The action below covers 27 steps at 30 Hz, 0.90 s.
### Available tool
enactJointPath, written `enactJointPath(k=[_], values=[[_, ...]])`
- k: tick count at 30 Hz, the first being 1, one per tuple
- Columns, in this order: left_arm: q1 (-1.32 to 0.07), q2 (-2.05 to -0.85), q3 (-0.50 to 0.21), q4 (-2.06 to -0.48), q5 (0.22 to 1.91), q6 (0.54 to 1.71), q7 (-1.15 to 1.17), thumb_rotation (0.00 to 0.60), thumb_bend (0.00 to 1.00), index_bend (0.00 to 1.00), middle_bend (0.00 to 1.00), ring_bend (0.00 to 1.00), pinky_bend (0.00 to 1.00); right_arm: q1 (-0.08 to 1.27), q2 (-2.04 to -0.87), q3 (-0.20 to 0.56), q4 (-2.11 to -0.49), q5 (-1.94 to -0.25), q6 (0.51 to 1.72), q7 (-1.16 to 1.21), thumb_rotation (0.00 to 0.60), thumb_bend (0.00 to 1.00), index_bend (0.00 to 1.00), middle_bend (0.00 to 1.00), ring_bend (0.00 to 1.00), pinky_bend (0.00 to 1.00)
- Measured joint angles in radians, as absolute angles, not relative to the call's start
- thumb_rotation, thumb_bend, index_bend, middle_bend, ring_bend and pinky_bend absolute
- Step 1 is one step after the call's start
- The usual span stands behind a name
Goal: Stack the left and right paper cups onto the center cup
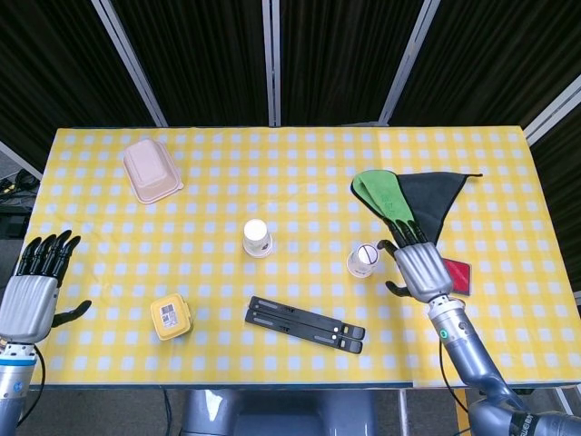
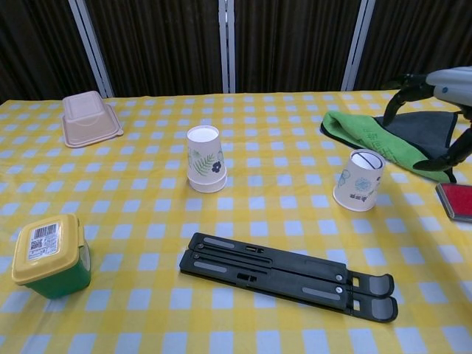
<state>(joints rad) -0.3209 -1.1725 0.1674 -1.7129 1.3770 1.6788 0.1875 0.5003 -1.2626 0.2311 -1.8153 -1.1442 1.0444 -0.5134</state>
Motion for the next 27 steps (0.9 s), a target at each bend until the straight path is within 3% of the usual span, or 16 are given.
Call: enactJointPath(k=[15, 27], values=[[-0.287, -1.164, 0.12, -1.707, 1.423, 1.623, 0.175, 0.6, 0.1, 0.0, 0.0, 0.0, 0.0, 0.679, -1.339, 0.25, -1.768, -0.803, 0.953, -0.706, 0.6, 0.3, 0.24, 0.0, 0.0, 0.0], [-0.269, -1.169, 0.087, -1.698, 1.443, 1.59, 0.172, 0.6, 0.1, 0.0, 0.0, 0.0, 0.0, 0.742, -1.35, 0.212, -1.696, -0.684, 0.914, -0.711, 0.6, 0.29, 0.19, 0.0, 0.0, 0.0]])
